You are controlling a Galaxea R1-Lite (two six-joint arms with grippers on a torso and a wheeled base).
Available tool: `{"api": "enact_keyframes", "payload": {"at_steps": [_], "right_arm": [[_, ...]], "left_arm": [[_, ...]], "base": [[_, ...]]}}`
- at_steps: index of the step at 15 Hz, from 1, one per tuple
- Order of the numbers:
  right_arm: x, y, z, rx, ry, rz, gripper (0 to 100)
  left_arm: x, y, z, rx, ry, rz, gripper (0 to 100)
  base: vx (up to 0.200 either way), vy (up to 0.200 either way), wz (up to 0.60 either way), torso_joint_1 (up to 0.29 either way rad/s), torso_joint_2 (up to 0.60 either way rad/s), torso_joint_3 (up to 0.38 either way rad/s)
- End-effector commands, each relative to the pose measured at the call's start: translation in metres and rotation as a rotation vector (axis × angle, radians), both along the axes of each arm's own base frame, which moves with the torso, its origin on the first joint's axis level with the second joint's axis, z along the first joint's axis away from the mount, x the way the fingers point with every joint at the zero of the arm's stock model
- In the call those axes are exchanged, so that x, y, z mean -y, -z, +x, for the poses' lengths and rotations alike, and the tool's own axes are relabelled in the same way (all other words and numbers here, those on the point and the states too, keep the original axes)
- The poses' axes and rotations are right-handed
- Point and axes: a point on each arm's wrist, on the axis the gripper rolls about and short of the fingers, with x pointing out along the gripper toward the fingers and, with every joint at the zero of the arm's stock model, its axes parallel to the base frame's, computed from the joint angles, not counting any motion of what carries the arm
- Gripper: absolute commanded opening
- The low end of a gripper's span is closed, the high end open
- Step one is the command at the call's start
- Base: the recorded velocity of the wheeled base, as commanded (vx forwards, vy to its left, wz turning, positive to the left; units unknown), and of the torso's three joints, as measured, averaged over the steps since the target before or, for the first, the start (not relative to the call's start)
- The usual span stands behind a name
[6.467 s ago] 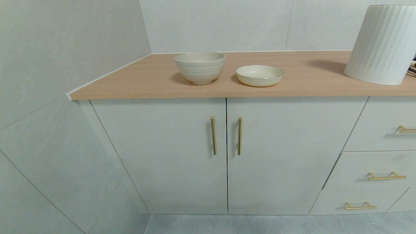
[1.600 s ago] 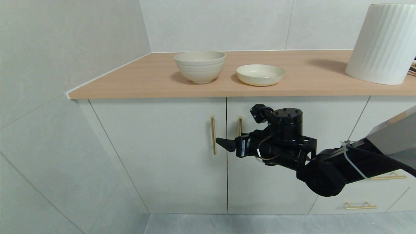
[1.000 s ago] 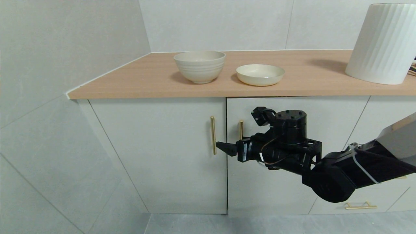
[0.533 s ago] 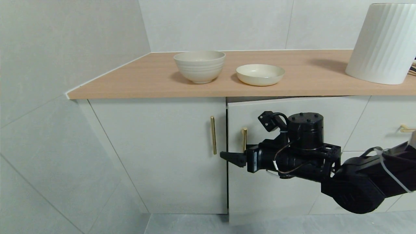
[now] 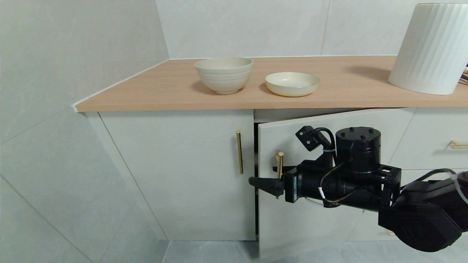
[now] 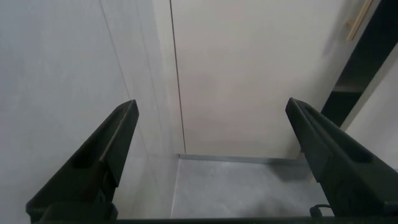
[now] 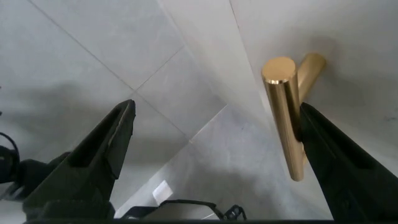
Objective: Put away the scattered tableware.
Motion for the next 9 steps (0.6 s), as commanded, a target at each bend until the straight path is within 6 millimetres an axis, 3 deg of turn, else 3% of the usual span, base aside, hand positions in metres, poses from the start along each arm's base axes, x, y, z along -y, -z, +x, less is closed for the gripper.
{"api": "enact_keyframes", "payload": {"at_steps": [1,5,9], "right_arm": [[0.007,-0.002,-0.009,-0.002,-0.008,0.001,100],[0.028,-0.005,-0.036,-0.022,-0.070,0.006,100],[0.032,-0.004,-0.042,-0.039,-0.081,0.010,100]], "left_arm": [[0.000,0.000,0.000,0.001,-0.001,0.000,100],[0.000,0.000,0.000,0.000,-0.001,0.003,100],[0.000,0.000,0.000,0.000,-0.001,0.017,100]], "base": [[0.000,0.000,0.00,0.000,0.00,0.000],[0.000,0.000,0.00,0.000,0.00,0.000],[0.000,0.000,0.00,0.000,0.00,0.000]]}}
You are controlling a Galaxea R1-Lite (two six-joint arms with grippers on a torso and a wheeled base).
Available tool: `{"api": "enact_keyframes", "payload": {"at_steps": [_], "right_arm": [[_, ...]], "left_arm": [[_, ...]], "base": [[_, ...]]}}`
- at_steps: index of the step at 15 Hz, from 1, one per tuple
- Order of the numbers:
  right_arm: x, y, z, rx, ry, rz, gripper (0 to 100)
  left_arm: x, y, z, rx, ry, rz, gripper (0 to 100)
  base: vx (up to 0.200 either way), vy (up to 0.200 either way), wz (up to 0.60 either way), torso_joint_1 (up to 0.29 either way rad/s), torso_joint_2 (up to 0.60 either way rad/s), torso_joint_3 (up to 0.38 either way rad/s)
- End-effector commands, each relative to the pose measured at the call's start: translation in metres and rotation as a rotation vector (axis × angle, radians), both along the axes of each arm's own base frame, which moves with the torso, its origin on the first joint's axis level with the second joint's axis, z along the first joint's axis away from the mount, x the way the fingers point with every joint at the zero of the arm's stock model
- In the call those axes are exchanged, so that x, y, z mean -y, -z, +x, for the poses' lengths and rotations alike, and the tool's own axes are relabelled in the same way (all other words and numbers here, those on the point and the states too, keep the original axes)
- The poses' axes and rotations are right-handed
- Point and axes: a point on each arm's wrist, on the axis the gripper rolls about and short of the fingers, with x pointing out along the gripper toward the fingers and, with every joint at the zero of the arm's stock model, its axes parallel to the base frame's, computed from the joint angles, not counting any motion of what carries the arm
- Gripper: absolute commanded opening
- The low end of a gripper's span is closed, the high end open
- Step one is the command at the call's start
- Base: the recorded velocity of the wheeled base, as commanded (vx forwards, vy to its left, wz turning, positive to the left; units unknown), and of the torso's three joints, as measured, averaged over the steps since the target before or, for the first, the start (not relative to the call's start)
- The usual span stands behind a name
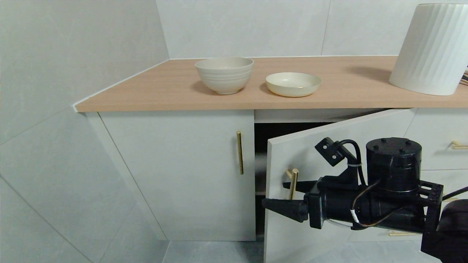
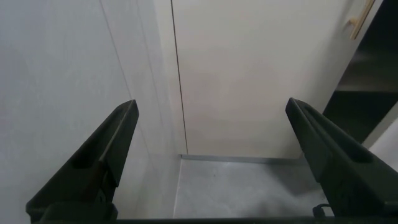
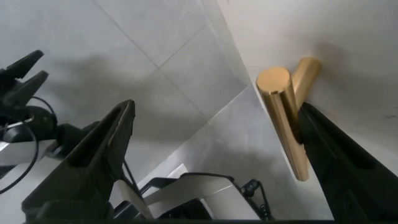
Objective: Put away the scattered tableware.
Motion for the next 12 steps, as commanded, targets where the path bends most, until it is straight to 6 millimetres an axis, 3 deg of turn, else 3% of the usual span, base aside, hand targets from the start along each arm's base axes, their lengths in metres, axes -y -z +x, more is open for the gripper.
{"api": "enact_keyframes", "payload": {"at_steps": [1,6,9,12], "right_arm": [[0.004,-0.005,-0.005,0.012,0.000,0.011,100],[0.007,-0.007,-0.008,0.018,0.000,0.016,100],[0.007,-0.006,-0.007,0.016,0.001,0.013,100],[0.007,-0.005,-0.008,0.012,0.000,0.011,100]], "left_arm": [[0.000,0.000,0.000,0.001,-0.001,0.000,100],[0.001,-0.007,-0.002,0.028,0.046,0.030,100],[0.006,-0.052,-0.010,-0.004,0.263,0.019,100],[0.010,-0.108,0.013,-0.111,0.459,-0.023,100]], "base": [[0.000,0.000,0.00,0.000,0.00,0.000],[0.000,0.000,0.00,0.000,0.00,0.000],[0.000,0.000,0.00,0.000,0.00,0.000],[0.000,0.000,0.00,0.000,0.00,0.000]]}}
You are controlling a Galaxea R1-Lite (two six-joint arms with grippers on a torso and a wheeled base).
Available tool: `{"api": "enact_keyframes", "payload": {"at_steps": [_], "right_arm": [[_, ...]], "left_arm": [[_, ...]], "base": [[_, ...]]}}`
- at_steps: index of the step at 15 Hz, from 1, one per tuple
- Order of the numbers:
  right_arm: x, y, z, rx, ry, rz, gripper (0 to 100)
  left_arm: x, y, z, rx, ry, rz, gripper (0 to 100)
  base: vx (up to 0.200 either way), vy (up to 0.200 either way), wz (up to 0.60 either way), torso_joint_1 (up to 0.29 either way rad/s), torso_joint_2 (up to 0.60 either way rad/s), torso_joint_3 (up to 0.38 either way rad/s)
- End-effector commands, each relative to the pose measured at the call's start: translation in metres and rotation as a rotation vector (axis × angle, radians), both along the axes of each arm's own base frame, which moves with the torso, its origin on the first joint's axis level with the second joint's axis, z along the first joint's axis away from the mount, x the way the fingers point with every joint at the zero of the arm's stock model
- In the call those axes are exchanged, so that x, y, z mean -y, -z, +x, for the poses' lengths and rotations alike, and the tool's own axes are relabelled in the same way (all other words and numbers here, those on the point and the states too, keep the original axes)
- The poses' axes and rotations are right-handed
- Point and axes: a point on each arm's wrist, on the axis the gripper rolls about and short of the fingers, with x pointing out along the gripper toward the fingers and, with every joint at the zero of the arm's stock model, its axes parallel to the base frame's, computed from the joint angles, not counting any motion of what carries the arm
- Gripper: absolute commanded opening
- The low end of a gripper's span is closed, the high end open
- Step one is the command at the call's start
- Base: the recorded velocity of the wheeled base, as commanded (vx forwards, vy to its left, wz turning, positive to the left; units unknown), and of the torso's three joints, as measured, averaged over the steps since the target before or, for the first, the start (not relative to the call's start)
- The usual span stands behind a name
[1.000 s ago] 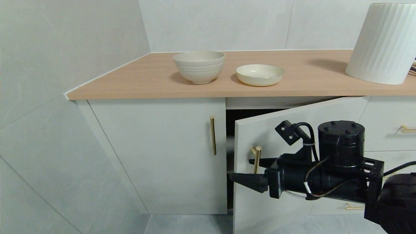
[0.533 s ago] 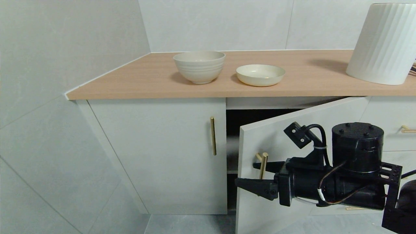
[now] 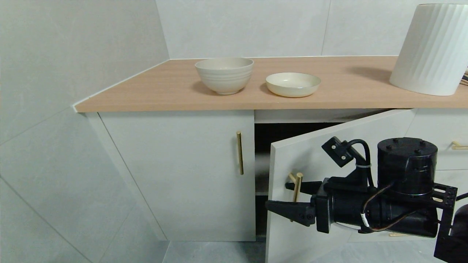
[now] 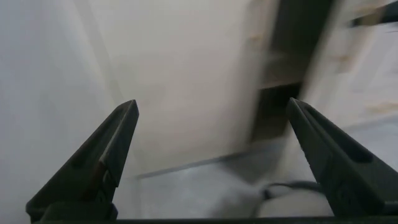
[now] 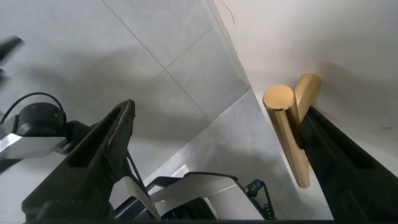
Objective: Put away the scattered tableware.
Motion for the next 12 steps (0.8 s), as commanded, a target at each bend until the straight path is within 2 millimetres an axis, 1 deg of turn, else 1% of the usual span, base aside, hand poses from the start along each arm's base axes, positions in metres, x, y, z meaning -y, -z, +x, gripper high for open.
{"api": "enact_keyframes", "payload": {"at_steps": [1,2,3,4,5,6,7,8,9,10,11,12], "right_arm": [[0.000,0.000,-0.001,0.000,0.000,-0.001,100],[-0.001,0.000,-0.002,0.001,-0.004,0.000,100],[0.000,0.000,-0.002,0.001,-0.004,0.000,100],[-0.001,-0.001,-0.002,0.003,-0.006,0.002,100],[-0.002,0.000,-0.003,-0.001,-0.012,0.001,100],[-0.006,-0.001,-0.007,-0.001,-0.029,0.004,100],[-0.007,-0.001,-0.008,-0.005,-0.033,0.007,100],[-0.006,-0.002,-0.009,-0.007,-0.033,0.011,100],[-0.006,-0.002,-0.009,-0.007,-0.033,0.011,100],[-0.006,-0.003,-0.008,-0.008,-0.031,0.013,100],[-0.006,-0.002,-0.008,-0.010,-0.031,0.011,100],[-0.007,-0.002,-0.008,-0.010,-0.031,0.011,100]], "left_arm": [[0.003,-0.049,0.031,-0.129,0.139,-0.015,100],[0.004,-0.063,0.047,-0.171,0.189,-0.021,100],[0.005,-0.070,0.059,-0.199,0.219,-0.025,100],[0.007,-0.082,0.086,-0.254,0.287,-0.036,100],[0.010,-0.088,0.107,-0.296,0.340,-0.042,100],[0.016,-0.095,0.134,-0.334,0.396,-0.045,100],[0.021,-0.096,0.149,-0.352,0.420,-0.043,100],[0.029,-0.093,0.177,-0.379,0.455,-0.041,100],[0.038,-0.086,0.195,-0.398,0.487,-0.036,100],[0.047,-0.075,0.208,-0.435,0.514,-0.050,100],[0.054,-0.065,0.213,-0.482,0.534,-0.086,100],[0.058,-0.060,0.215,-0.505,0.546,-0.107,100]], "base": [[0.000,0.000,0.00,0.000,0.00,0.000],[0.000,0.000,0.00,0.000,0.00,0.000],[0.000,0.000,0.00,0.000,0.00,0.000],[0.000,0.000,0.00,0.000,0.00,0.000],[0.000,0.000,0.00,0.000,0.00,0.000],[0.000,0.000,0.00,0.000,0.00,0.000],[0.000,0.000,0.00,0.000,0.00,0.000],[0.000,0.000,0.00,0.000,0.00,0.000],[0.000,0.000,0.00,0.000,0.00,0.000],[0.000,0.000,0.00,0.000,0.00,0.000],[0.000,0.000,0.00,0.000,0.00,0.000],[0.000,0.000,0.00,0.000,0.00,0.000]]}}
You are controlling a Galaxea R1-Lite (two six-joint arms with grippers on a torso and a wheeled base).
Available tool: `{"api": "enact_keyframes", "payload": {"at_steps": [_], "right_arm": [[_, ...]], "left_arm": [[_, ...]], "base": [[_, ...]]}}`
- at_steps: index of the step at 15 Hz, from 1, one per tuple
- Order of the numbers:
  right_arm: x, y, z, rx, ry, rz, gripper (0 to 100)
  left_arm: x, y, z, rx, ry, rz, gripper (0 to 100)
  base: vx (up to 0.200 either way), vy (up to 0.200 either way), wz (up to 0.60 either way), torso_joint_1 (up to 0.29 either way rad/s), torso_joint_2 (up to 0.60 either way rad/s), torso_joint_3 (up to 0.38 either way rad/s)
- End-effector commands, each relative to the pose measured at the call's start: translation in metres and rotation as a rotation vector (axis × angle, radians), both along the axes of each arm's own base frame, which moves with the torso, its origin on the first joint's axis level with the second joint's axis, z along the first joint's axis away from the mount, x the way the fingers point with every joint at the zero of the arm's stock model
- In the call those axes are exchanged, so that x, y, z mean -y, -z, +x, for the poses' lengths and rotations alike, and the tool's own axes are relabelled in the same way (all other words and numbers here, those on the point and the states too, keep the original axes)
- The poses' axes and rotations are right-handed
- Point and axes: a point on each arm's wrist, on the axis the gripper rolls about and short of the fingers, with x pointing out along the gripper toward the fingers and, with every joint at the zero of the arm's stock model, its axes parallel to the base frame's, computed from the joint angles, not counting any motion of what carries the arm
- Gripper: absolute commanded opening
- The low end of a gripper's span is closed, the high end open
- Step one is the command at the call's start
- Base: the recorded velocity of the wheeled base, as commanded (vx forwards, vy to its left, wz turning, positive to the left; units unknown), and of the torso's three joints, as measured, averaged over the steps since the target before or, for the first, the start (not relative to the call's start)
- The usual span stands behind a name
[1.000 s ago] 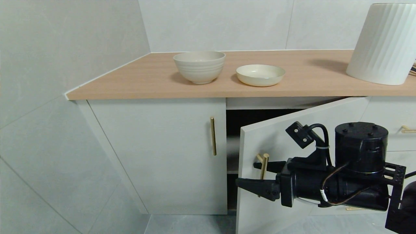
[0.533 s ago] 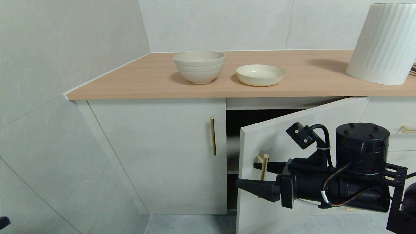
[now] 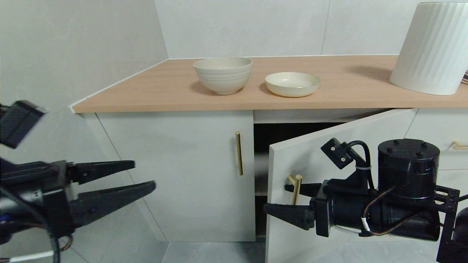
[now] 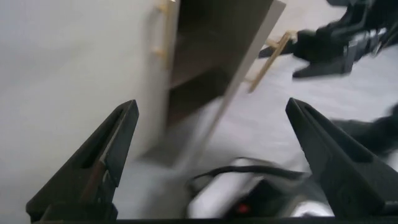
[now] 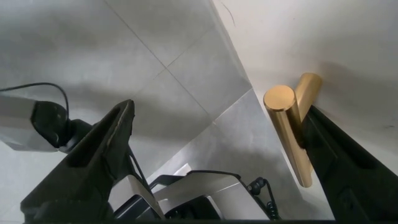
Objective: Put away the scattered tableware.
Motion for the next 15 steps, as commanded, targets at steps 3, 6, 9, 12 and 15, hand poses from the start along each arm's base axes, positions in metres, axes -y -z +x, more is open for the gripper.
{"api": "enact_keyframes", "payload": {"at_steps": [3,6,9,12,15], "right_arm": [[0.000,0.001,0.000,-0.003,-0.005,-0.001,100],[0.000,0.001,0.000,-0.004,-0.005,-0.002,100],[-0.001,0.003,0.001,-0.010,-0.005,-0.007,100],[-0.001,0.003,0.001,-0.008,-0.005,-0.006,100],[-0.001,0.004,0.001,-0.011,-0.005,-0.008,100]], "left_arm": [[0.050,0.062,0.051,-0.261,0.111,-0.087,100],[0.056,0.078,0.065,-0.253,0.101,-0.107,100],[0.067,0.091,0.073,-0.266,0.094,-0.090,100],[0.077,0.095,0.075,-0.251,0.076,-0.076,100],[0.078,0.096,0.074,-0.254,0.071,-0.073,0]], "base": [[0.000,0.000,0.00,0.000,0.00,0.000],[0.000,0.000,0.00,0.000,0.00,0.000],[0.000,0.000,0.00,0.000,0.00,0.000],[0.000,0.000,0.00,0.000,0.00,0.000],[0.000,0.000,0.00,0.000,0.00,0.000]]}}
